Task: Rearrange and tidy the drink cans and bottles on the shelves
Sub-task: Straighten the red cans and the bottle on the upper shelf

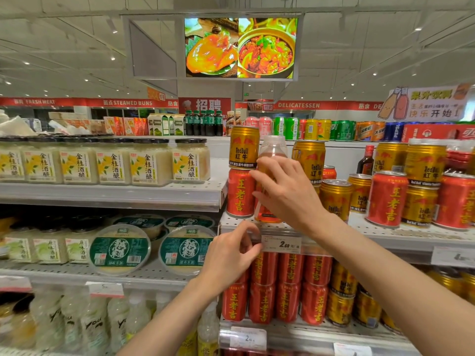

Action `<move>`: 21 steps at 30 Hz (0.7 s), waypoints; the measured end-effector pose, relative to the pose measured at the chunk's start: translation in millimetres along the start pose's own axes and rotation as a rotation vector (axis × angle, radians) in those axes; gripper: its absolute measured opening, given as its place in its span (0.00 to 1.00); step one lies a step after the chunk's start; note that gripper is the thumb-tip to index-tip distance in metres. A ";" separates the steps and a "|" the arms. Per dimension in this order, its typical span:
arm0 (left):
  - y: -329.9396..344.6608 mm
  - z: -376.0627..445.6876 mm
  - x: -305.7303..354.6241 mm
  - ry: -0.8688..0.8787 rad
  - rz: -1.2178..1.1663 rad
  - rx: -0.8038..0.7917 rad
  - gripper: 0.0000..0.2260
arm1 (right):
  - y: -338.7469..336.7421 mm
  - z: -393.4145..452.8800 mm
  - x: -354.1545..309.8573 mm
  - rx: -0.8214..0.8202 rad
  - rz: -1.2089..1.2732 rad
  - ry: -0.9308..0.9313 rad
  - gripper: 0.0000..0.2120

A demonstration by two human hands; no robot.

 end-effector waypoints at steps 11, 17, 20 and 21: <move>1.3 -3.4 -0.6 -0.004 -0.038 0.048 0.11 | 18.7 -19.1 -6.5 -0.111 -0.091 -0.048 0.37; 3.3 -3.6 -3.0 -0.014 -0.030 0.042 0.13 | 20.8 -17.4 -9.3 -0.115 -0.088 -0.019 0.38; 3.2 -3.4 -3.4 -0.015 -0.026 0.040 0.13 | 20.3 -16.4 -9.3 -0.103 -0.066 0.000 0.37; 3.2 -3.4 -3.4 -0.017 -0.025 0.037 0.13 | 19.9 -16.3 -9.0 -0.100 -0.058 0.002 0.36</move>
Point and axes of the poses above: each hand's wrist, its own z-axis towards the middle knuckle, its own y-axis out of the palm, x = y × z, the point moved 1 cm from there along z, towards the middle knuckle, and after that the axes turned 13 degrees about x, right-handed, at the moved point
